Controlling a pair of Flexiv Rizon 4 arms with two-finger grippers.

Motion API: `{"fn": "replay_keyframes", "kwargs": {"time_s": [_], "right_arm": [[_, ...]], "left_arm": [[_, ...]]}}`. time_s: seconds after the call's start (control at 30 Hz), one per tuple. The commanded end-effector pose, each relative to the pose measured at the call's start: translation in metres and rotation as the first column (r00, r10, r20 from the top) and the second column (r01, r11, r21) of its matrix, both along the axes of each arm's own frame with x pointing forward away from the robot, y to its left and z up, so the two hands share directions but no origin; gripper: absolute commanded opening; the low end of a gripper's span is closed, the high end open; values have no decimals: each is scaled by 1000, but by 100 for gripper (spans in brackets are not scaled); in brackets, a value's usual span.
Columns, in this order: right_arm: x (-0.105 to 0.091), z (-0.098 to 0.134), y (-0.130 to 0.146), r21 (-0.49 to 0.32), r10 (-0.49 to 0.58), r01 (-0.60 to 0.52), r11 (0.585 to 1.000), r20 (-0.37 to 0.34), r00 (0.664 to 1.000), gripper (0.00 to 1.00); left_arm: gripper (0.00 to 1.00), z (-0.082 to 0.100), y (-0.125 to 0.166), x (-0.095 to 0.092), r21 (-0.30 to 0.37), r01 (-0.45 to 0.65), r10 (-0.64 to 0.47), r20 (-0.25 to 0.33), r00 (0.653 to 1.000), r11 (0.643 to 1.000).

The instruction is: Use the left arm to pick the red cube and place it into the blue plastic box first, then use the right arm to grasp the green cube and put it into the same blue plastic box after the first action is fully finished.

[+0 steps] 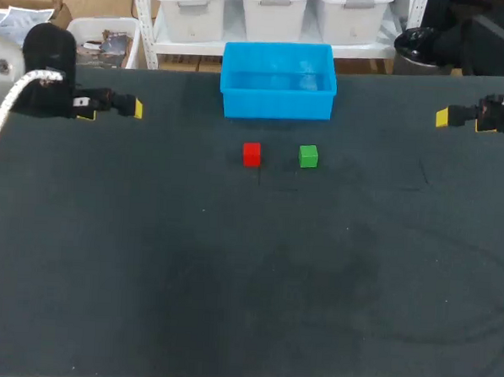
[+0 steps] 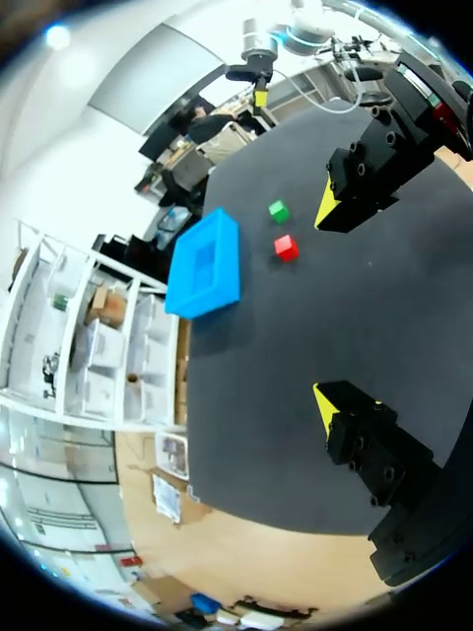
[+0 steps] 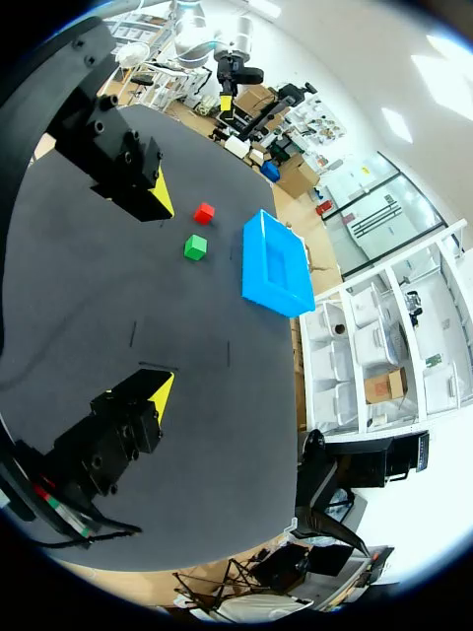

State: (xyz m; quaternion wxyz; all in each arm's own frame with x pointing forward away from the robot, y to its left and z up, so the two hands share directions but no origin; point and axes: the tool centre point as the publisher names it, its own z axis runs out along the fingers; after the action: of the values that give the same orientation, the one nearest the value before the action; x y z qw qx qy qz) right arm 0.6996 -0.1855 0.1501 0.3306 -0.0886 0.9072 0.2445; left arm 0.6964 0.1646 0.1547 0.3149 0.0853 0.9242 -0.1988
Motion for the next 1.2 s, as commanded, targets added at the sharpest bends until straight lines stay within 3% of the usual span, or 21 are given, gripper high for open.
{"fn": "replay_keyframes", "kwargs": {"time_s": [0.03, 0.33, 0.63, 0.87, 1.2], "right_arm": [[0, 0, 0, -1, 0, 0, 1000, 0, 1000, 100], [0, 0, 0, -1, 0, 0, 1000, 0, 1000, 100], [0, 0, 0, -1, 0, 0, 1000, 0, 1000, 100], [0, 0, 0, -1, 0, 0, 1000, 0, 1000, 100], [0, 0, 0, -1, 0, 0, 1000, 0, 1000, 100]], "left_arm": [[100, 3, -15, 8, 200, -121, 131, -39, 991, 972], [100, 6, -34, 13, 270, -171, 192, -55, 980, 948], [100, 10, -46, 24, 295, -218, 247, -66, 967, 930], [100, 13, -66, 28, 264, -205, 234, -82, 969, 942], [100, 8, -91, 30, 273, -165, 206, -127, 970, 948]]}}
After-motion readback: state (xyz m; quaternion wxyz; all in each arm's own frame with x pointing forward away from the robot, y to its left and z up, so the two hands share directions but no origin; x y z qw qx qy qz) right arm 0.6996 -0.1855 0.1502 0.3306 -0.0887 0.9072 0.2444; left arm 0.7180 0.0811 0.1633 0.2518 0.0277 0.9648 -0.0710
